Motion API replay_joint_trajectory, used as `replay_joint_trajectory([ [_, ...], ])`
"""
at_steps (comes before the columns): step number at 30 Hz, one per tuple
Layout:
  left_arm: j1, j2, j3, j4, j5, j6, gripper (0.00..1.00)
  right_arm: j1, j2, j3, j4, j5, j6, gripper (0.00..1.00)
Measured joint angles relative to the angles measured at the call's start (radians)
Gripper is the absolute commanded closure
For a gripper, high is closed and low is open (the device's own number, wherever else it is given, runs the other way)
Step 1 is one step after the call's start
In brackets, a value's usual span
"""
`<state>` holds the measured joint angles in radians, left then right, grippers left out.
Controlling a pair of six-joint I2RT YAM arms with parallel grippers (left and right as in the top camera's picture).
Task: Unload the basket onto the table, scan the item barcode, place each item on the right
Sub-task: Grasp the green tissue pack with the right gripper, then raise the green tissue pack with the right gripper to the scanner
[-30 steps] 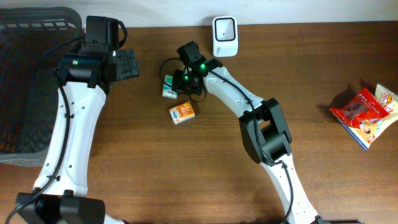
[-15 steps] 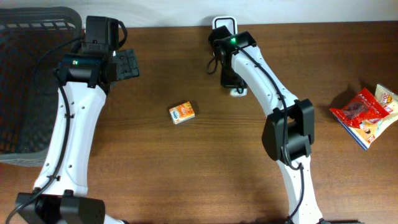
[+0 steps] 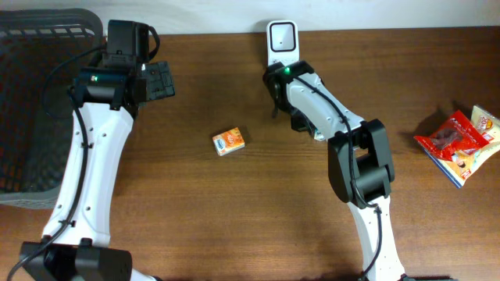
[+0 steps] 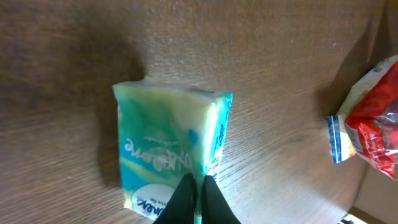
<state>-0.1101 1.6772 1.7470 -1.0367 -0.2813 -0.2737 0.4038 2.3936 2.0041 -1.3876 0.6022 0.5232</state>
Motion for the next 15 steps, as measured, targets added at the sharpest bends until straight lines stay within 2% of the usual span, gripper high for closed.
replay_joint_trajectory([
  [10,0.0,0.0,0.0,0.0,0.0,0.0,0.03,0.071,0.0,0.0,0.016,-0.013,0.0,0.94],
  [12,0.0,0.0,0.0,0.0,0.0,0.0,0.02,0.084,0.0,0.0,0.016,-0.019,0.0,0.85],
  [13,0.0,0.0,0.0,0.0,0.0,0.0,0.02,0.089,0.0,0.0,0.016,-0.021,0.002,0.77],
  [14,0.0,0.0,0.0,0.0,0.0,0.0,0.02,0.09,0.0,0.0,0.015,-0.026,0.002,0.62],
  [15,0.0,0.0,0.0,0.0,0.0,0.0,0.02,0.09,0.0,0.0,0.015,-0.029,0.0,0.59],
])
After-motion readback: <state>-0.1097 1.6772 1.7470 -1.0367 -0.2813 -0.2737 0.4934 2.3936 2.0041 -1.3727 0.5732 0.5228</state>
